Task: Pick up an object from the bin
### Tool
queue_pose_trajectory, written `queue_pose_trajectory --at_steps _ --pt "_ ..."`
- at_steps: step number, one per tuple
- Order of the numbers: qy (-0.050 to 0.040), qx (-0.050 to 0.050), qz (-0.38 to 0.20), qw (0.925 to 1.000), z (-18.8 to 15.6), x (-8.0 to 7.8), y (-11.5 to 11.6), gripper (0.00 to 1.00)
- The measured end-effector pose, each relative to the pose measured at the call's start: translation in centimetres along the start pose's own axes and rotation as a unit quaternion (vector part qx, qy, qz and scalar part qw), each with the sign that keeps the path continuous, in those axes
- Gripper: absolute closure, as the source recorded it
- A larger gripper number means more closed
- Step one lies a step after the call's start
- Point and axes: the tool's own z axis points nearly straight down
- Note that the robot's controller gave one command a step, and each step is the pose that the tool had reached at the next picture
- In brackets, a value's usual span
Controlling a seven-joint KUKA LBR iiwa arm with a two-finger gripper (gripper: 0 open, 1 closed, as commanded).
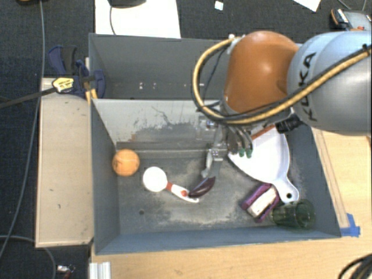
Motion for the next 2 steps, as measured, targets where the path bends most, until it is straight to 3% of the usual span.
queue_pose_trajectory --at_steps 1,2 --pt "-0.0039 0.0 0.002 1.0 -0.5 -0.1 -0.1 0.0" --pt "-0.0045 0.0 -0.122 0.9926 8.0 0.3 -4.2 0.0"
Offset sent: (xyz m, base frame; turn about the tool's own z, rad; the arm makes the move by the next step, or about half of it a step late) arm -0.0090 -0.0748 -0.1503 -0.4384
